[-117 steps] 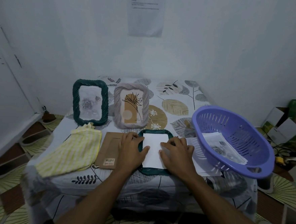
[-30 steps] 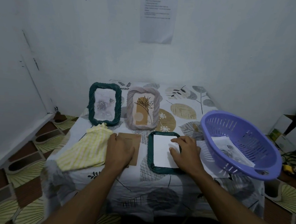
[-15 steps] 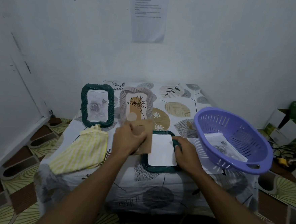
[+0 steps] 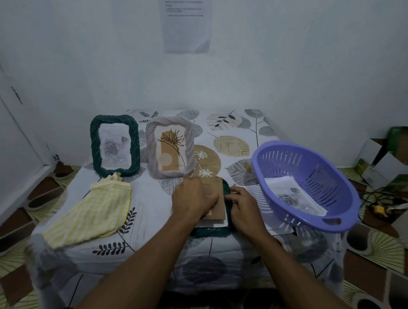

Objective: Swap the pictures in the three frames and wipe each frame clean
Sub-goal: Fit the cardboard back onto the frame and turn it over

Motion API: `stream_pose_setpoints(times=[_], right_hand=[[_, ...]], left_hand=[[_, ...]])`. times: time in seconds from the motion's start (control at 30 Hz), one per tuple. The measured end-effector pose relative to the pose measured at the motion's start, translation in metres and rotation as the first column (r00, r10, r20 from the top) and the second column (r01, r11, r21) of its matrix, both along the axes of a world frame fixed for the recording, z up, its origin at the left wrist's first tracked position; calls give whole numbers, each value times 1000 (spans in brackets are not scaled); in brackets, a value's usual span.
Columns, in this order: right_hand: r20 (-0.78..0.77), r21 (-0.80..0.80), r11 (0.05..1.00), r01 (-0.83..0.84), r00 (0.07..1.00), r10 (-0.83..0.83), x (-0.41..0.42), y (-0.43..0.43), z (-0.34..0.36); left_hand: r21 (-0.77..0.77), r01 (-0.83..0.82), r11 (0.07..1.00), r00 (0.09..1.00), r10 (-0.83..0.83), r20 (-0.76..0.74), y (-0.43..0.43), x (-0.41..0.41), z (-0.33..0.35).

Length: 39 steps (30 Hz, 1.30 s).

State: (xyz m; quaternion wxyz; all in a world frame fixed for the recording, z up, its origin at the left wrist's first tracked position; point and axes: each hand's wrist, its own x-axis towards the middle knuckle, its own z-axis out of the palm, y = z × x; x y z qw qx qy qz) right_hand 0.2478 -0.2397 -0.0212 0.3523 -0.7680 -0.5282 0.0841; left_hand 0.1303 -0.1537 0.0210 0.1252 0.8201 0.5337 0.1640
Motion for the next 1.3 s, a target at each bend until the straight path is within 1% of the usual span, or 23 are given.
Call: stream_pose_setpoints(times=[0.1,0.37,0.63,0.8,0.9,1.0,1.3], right_hand=[[-4,-9,1000,8,1000,-8,-1,0,3],[-18,-36,999,15,1000,-16,-2,-2,6],[13,-57,998,40,999,-39,-4,-1,5],[-37,-64,997,33,999,-36,-2,-1,8],[-71,-52,997,65,995,-69,-1,-1,9],[-73,-39,994,99,992,-102,-3,0,6],[-68,-26,995,96,993,-97,-3,0,5]], left_hand=[[4,-21,1000,999,21,-49,0,1,-3],[46,2,999,997,2,-83,-3,-1,-5],[64,28,998,999,-25,-46,-6,-9,-10],[46,65,997,997,-63,-49,-4,-12,-12],[46,79,996,996,-77,-33,-2,-14,-16],[49,87,995,996,-86,-22,-1,-15,-18],[81,125,989,992,-124,-15,-4,-16,-23]])
